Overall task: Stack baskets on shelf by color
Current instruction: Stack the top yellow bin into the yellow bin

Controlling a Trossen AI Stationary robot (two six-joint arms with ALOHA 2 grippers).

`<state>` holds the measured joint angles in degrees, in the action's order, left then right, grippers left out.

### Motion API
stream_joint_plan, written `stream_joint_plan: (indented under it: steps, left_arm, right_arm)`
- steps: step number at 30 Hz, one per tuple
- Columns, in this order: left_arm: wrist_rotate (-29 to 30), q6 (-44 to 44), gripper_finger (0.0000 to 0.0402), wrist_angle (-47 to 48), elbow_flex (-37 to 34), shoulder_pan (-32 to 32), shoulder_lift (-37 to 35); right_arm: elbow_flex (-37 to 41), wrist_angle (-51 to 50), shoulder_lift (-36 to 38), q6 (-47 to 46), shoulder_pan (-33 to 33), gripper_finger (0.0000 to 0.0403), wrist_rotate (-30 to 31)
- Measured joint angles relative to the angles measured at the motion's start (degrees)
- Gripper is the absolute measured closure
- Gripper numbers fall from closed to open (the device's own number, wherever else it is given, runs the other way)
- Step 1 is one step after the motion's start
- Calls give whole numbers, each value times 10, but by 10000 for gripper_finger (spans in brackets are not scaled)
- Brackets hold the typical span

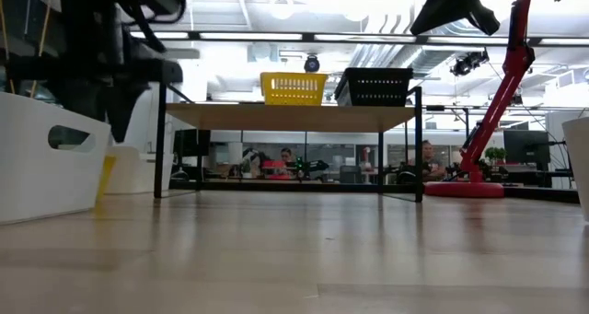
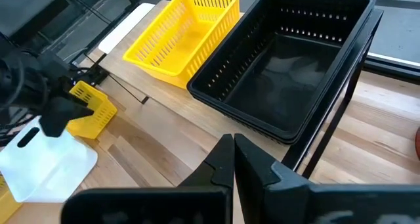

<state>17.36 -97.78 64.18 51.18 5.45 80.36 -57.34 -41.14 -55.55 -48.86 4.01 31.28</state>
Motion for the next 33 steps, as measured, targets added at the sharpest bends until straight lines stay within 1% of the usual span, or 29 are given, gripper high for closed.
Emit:
stream_joint_plan:
  steps: [9, 14, 20, 22, 24, 29, 30, 31, 33]
  left_arm:
    - [-17, 9, 245, -10, 0, -23, 49]
    - [-19, 14, 245, -16, -6, -26, 53]
    - [-39, 9, 248, -13, -25, -28, 52]
    - [-38, 10, 259, -14, -25, -28, 52]
    - [-36, 15, 283, -20, -25, -28, 52]
    - [-32, 45, 376, -34, -24, -28, 49]
    - [-34, 53, 388, -34, -24, -28, 47]
    - [-39, 61, 393, -37, -24, -26, 43]
    - [-44, 76, 388, -34, -24, -23, 27]
  right_arm:
    - [0, -3, 0, 3, 0, 403, 0]
    - [0, -4, 0, 6, 0, 403, 0]
    - [0, -7, 0, 13, 0, 403, 3]
    - [0, -7, 0, 14, 0, 403, 9]
    - [0, -7, 0, 14, 0, 403, 17]
    - [0, -7, 0, 14, 0, 403, 26]
    - [0, -7, 0, 14, 0, 403, 27]
    - [0, -7, 0, 14, 0, 403, 27]
    - [0, -7, 0, 14, 0, 403, 28]
